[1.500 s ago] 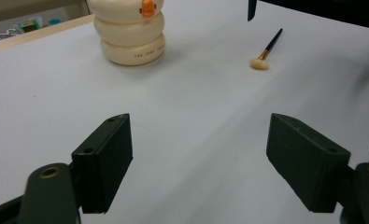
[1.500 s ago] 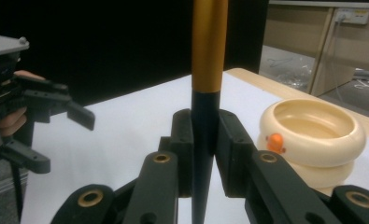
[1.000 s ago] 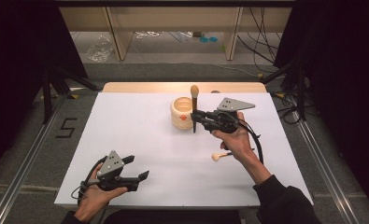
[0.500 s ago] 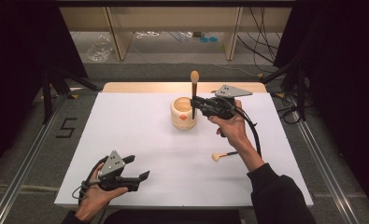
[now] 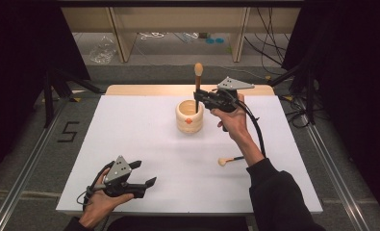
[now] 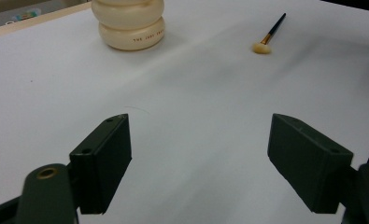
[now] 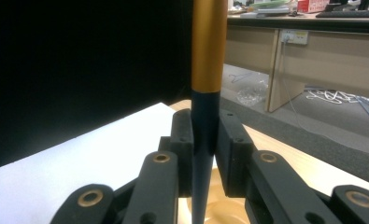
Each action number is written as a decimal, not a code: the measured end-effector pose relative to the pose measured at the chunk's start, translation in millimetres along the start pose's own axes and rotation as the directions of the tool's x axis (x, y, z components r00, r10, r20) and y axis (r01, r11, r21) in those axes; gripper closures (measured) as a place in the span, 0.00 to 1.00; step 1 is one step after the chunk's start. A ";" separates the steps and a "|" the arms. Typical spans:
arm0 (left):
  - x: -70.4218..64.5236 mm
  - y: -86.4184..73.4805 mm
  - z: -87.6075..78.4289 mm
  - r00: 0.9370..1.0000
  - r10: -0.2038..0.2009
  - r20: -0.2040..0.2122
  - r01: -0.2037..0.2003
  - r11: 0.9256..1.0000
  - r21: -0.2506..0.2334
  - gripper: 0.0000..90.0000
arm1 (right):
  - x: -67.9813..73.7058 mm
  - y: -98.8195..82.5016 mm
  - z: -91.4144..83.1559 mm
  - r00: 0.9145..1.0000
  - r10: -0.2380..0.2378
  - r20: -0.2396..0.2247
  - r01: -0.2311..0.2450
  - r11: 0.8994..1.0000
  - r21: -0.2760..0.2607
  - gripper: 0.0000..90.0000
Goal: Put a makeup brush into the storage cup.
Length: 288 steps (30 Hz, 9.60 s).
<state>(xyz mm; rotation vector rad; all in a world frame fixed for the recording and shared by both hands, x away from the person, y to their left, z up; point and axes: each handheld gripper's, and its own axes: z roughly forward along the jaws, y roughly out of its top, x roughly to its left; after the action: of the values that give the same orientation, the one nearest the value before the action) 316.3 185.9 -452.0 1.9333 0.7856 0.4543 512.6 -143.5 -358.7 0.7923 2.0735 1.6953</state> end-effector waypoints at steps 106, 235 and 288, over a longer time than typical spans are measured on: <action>0.9 1.9 -3.8 1.000 -0.007 0.002 0.007 1.000 -0.024 0.24 | 14.3 -26.4 -22.8 0.976 -0.214 0.049 0.194 0.944 0.266 0.25; 3.2 2.6 -4.7 1.000 -0.020 -0.011 0.020 0.999 -0.026 0.24 | -16.8 -116.4 -86.4 0.953 -0.234 -0.195 0.294 0.544 0.786 0.71; 4.5 2.5 -5.5 1.000 -0.021 -0.017 0.021 0.999 -0.033 0.24 | -14.1 -106.3 -52.7 0.961 -0.155 -0.231 0.269 0.309 0.912 0.91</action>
<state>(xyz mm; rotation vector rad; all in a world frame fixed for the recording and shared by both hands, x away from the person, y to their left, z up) 317.0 191.8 -447.3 1.8918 0.8043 0.4692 471.4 -206.9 -451.1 0.6171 3.0305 0.1700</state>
